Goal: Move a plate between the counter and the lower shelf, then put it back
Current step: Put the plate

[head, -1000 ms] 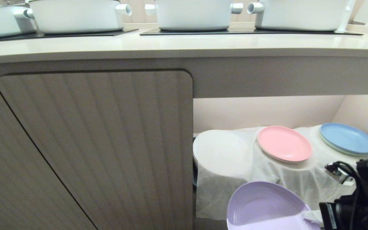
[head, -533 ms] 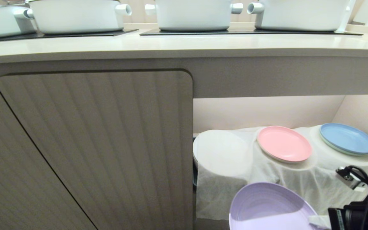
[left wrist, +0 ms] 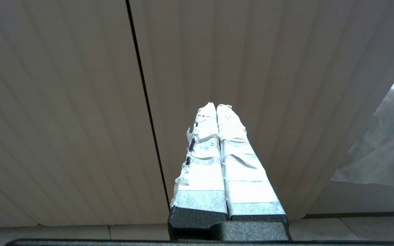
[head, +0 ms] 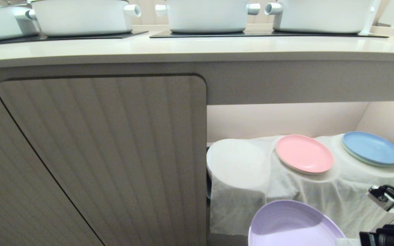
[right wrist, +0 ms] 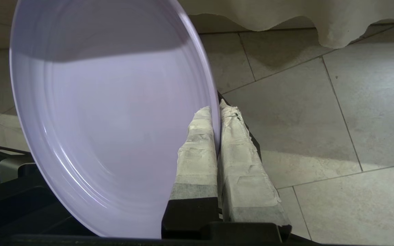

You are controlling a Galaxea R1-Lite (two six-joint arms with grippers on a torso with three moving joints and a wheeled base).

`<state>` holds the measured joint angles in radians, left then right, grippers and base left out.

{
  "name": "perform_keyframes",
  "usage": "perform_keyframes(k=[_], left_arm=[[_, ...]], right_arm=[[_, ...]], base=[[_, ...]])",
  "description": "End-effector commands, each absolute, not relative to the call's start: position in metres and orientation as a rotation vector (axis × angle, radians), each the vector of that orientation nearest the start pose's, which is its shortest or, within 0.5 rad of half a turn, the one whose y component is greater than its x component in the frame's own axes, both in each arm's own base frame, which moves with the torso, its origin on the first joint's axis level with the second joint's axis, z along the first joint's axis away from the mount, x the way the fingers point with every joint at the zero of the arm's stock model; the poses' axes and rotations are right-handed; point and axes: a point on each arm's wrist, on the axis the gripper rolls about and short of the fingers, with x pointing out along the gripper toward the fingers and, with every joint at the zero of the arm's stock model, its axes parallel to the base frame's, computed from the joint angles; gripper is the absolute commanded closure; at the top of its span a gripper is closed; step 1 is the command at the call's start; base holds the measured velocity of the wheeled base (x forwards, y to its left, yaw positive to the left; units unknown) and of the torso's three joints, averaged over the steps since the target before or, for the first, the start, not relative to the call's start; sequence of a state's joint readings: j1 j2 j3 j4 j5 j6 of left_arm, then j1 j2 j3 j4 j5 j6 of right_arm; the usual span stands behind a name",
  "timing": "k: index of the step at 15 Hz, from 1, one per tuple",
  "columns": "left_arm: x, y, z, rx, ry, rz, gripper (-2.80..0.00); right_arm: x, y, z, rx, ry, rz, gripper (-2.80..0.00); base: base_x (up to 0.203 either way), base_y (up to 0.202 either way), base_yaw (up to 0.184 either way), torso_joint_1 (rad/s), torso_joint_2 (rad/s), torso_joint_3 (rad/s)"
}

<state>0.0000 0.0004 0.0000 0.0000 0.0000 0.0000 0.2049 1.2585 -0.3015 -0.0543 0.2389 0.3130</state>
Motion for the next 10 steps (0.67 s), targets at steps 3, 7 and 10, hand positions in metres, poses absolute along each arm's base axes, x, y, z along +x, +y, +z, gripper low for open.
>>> perform_keyframes(k=[3,7,10], left_arm=[[-0.023,0.000,0.075,0.000,0.000,0.000,0.00],[-0.023,0.000,0.075,0.000,0.000,0.000,0.00],[-0.023,0.000,0.075,0.000,0.000,0.000,0.00]], right_arm=[[0.128,0.032,0.106,0.305,0.964,0.271,0.00],[0.122,0.031,0.102,0.305,0.976,0.270,0.00],[0.116,0.030,0.099,0.314,0.984,0.289,0.00]], base=[[0.000,0.000,0.000,0.000,0.00,0.000],[0.000,0.000,0.000,0.000,0.00,0.000],[0.000,0.000,0.000,0.000,0.00,0.000]])
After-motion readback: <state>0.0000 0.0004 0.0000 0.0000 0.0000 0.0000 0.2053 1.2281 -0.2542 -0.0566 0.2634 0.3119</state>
